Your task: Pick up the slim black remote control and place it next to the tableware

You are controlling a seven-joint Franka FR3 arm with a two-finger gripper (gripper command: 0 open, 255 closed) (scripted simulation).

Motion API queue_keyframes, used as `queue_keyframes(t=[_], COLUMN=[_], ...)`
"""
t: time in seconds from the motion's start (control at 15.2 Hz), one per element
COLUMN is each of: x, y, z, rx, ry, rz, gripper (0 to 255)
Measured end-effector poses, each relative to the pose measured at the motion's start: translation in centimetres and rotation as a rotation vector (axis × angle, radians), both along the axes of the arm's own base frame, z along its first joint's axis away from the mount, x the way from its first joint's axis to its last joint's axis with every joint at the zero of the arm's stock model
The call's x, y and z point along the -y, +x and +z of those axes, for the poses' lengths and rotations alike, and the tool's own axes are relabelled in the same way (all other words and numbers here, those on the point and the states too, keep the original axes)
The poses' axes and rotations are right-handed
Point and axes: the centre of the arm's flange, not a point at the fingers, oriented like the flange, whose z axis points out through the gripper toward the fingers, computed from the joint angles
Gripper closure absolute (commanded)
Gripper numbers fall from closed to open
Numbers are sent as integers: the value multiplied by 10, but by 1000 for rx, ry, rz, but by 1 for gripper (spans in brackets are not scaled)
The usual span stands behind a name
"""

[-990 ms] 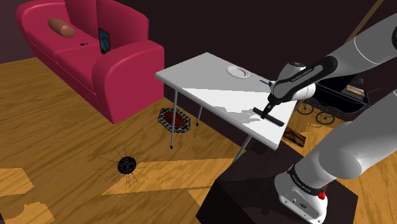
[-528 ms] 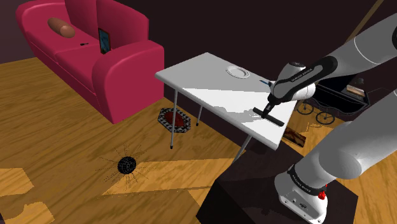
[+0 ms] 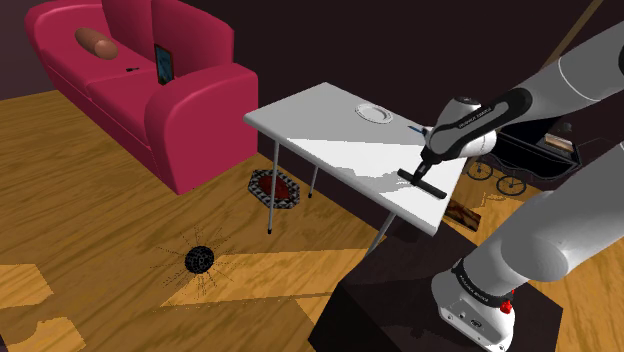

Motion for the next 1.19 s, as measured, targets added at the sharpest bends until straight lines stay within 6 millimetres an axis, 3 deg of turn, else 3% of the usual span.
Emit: queue_keyframes(t=[1.19], x=[4], y=[6], z=[85], rx=[0], ry=[-2], rz=[-2], gripper=[255])
